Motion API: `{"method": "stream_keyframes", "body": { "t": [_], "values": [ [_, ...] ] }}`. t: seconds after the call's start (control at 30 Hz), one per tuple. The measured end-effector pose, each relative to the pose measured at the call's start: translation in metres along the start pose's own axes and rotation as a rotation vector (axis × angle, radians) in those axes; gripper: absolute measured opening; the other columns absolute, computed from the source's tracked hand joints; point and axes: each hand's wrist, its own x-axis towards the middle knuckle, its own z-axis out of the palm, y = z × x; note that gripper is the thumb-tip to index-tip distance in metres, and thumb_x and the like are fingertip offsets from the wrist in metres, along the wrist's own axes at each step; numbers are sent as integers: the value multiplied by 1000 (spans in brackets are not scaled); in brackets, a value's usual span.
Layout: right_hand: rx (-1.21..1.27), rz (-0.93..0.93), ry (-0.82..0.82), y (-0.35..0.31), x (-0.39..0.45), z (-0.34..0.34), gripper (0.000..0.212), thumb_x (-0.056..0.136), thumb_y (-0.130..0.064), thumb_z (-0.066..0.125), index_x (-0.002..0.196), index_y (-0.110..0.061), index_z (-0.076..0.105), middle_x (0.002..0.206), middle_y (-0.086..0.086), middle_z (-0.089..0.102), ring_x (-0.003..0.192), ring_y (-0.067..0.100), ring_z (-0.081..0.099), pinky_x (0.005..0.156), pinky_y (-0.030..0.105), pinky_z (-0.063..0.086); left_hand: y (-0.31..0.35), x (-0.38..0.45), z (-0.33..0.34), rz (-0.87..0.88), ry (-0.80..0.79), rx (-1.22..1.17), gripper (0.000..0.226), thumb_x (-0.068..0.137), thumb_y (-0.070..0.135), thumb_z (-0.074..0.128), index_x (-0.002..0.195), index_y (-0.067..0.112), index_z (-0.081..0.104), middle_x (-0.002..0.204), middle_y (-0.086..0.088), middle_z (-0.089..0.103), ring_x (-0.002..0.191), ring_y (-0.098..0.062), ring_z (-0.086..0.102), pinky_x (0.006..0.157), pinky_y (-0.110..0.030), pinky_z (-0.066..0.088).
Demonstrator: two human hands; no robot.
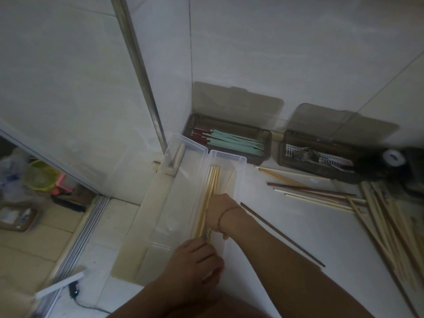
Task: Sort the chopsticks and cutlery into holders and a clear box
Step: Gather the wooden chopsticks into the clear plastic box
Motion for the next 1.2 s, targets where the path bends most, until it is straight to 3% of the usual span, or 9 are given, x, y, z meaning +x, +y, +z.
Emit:
{"method": "stream_keyframes", "body": {
  "t": [0.17,0.3,0.37,0.47,0.53,0.63,0.73,0.93,1.2],
  "values": [
    [-114,-93,-49,0,-6,14,46,92,-14,49,136,-5,40,130,16,52,114,32,54,92,38,45,-1,-1,3,-21,1,5,9,82,21,73,75,19,68,77,3,63,71,-18,56,65,-28,48],
    [-67,-143,47,2,-19,20,44,91,-14,48,134,-4,41,125,15,53,113,31,55,94,37,46,0,1,3,-20,5,8,7,79,19,72,73,18,68,75,2,63,70,-17,54,62,-26,45],
    [130,-211,253,11,-30,20,37,93,-21,48,130,-12,50,121,8,58,108,24,58,94,34,47,0,2,2,-11,9,-5,8,78,18,74,74,18,67,75,2,61,69,-18,53,63,-26,42],
    [346,-229,757,41,-50,20,15,90,-26,54,97,-28,67,86,-10,66,68,3,58,67,4,41,1,2,0,-10,14,-7,10,78,18,74,75,19,65,74,2,59,68,-19,51,63,-26,41],
    [380,-96,922,77,-53,26,10,87,-22,60,87,-27,68,79,-10,67,60,3,54,60,6,36,2,1,0,-11,5,2,10,80,18,73,74,19,65,74,3,59,68,-18,52,64,-26,44],
    [126,117,712,129,-51,48,9,88,-24,62,90,-25,70,87,-3,66,64,16,60,59,19,38,2,1,1,-23,-2,2,10,81,20,73,75,19,65,74,4,59,69,-17,52,64,-27,45],
    [-19,121,612,151,-53,74,7,82,-28,70,88,-25,71,86,-2,63,64,22,64,51,22,39,2,2,0,-29,9,-10,10,83,21,72,75,19,66,75,4,59,69,-17,52,65,-25,43],
    [-154,25,751,149,-54,90,11,80,-26,73,81,-17,68,81,2,61,61,23,62,42,21,35,1,1,1,-21,0,-11,9,81,20,72,74,18,66,75,5,61,69,-16,53,64,-25,44],
    [-130,21,719,175,-59,90,21,66,-23,85,77,-15,69,90,5,59,71,28,60,38,28,42,1,2,2,-19,19,-22,10,80,18,73,75,19,64,75,5,60,69,-17,53,63,-26,44]
  ]
}}
